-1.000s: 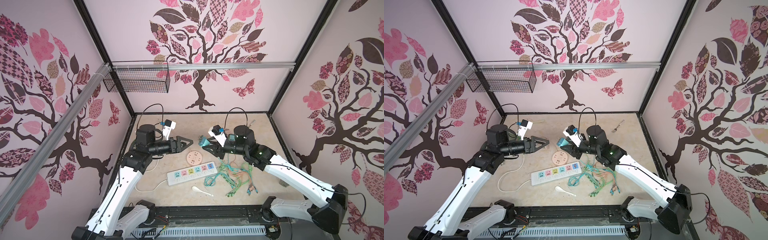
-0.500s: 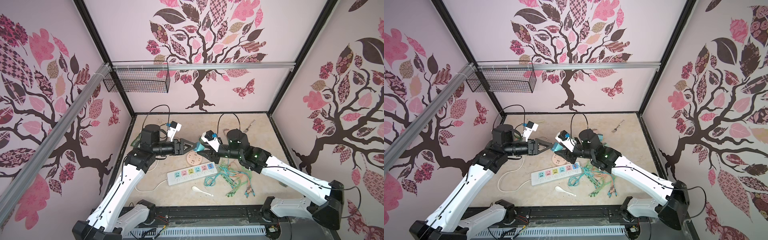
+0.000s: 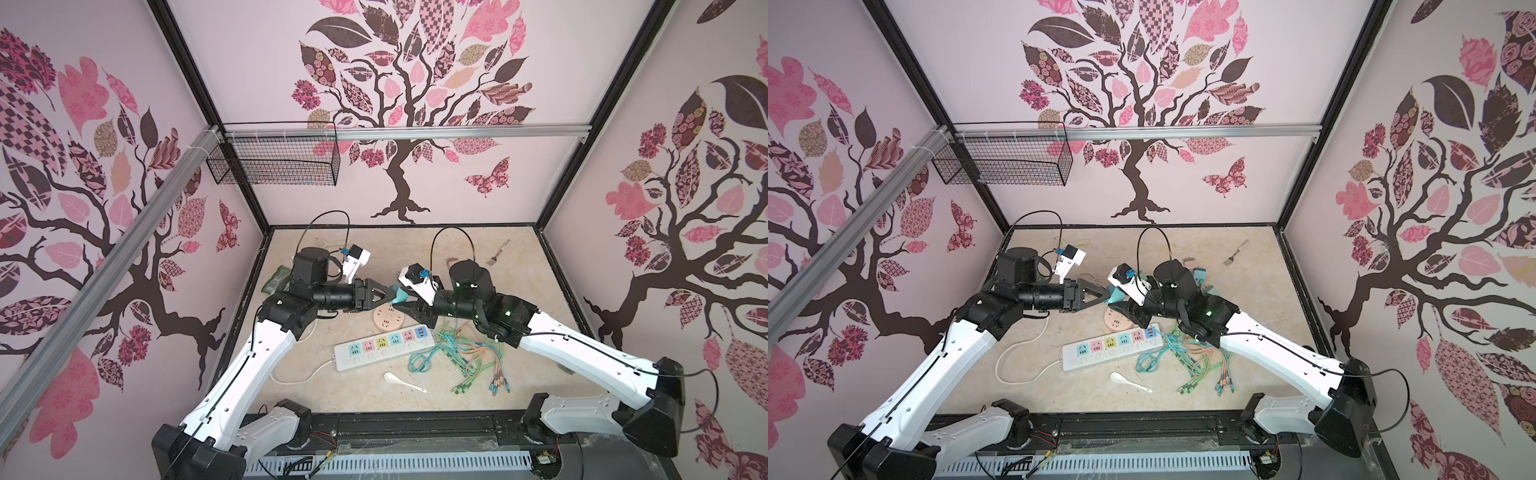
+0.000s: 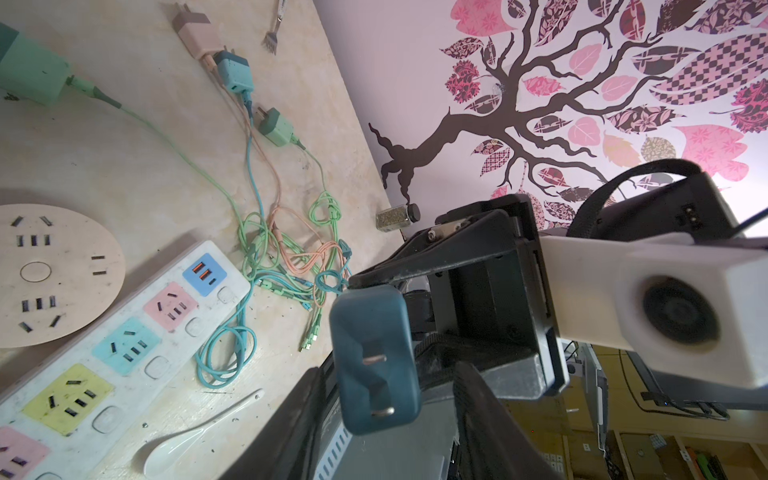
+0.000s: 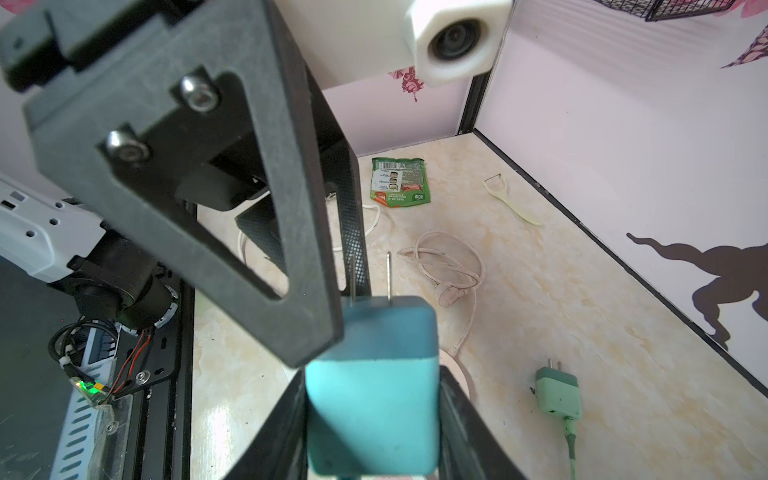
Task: Insert the plug
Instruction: 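Close the left gripper on the teal plug held by the right gripper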
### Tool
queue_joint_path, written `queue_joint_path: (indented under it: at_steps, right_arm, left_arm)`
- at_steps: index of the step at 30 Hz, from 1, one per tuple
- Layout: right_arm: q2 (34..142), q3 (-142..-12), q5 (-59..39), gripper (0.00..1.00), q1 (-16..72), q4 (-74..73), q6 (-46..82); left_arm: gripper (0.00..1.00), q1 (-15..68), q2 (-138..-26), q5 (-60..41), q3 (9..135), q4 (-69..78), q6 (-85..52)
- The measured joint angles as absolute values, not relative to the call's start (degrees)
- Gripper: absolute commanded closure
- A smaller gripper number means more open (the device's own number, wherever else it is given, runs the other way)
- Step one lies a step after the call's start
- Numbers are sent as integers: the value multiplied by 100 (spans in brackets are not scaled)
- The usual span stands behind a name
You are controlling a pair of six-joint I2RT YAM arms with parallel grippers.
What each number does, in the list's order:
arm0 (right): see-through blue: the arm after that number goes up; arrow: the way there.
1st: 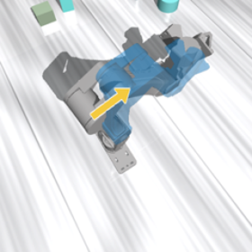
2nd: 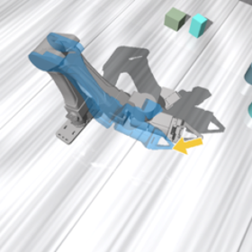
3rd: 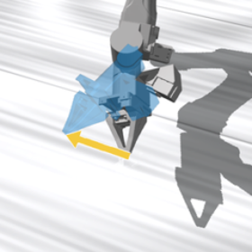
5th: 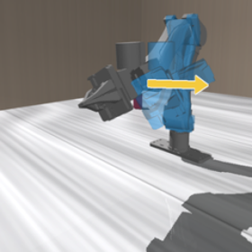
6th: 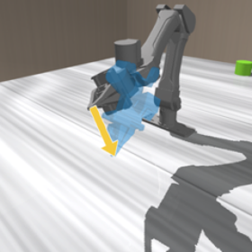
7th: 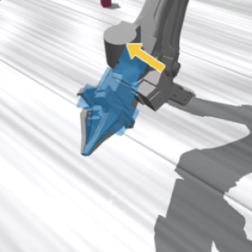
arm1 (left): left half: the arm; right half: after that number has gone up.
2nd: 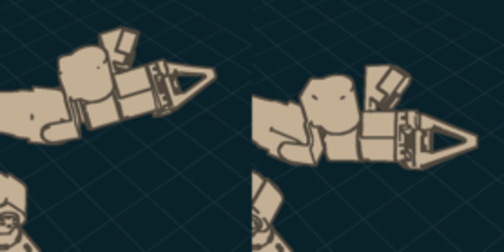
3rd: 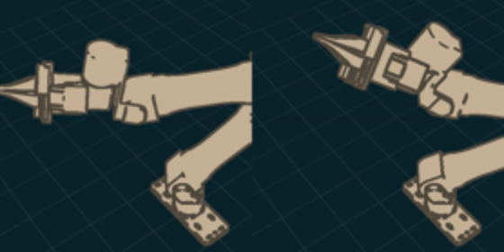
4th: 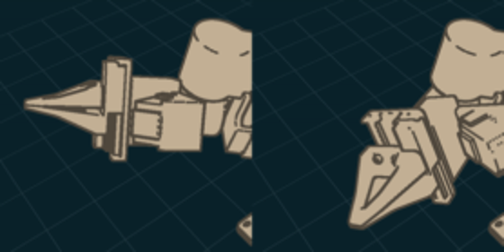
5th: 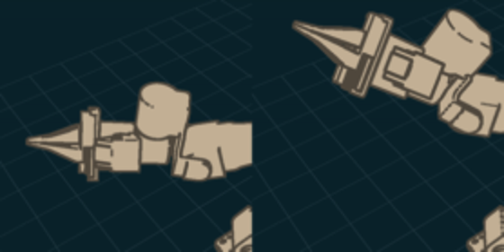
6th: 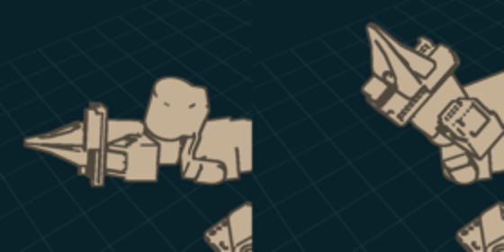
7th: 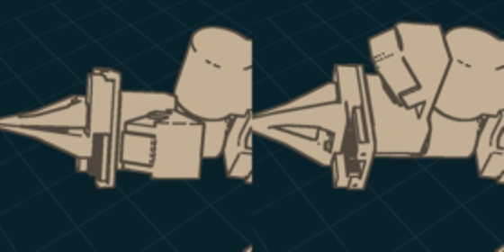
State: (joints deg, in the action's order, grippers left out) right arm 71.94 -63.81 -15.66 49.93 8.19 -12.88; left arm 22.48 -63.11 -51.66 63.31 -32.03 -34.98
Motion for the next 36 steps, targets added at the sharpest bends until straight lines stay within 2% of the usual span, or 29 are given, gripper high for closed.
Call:
queue_joint_path:
  at_steps: [13,19,23,29,31,36]
  right_arm:
    - [7196,-6427,-1452,76,5019,849,-1450]
    - [7196,-6423,-1372,63,5019,882,-1507]
    - [7140,-6351,-1308,51,5013,836,-1378]
    - [6504,-5996,-1822,40,4372,635,-617]
    - [6139,-5811,-1966,36,4110,464,-309]
    - [5459,-5406,-2451,35,4034,-158,666]
  left_arm:
    - [71,2298,-6429,-5054,6375,-3304,-3468]
    - [80,2309,-6490,-5041,6375,-3301,-3474]
    - [91,2329,-6521,-5024,6375,-3225,-3481]
    - [100,2366,-6525,-4936,6368,-2856,-3489]
    - [100,2366,-6528,-4871,6364,-2700,-3494]
    - [100,2366,-6530,-4711,6202,-2099,-3612]
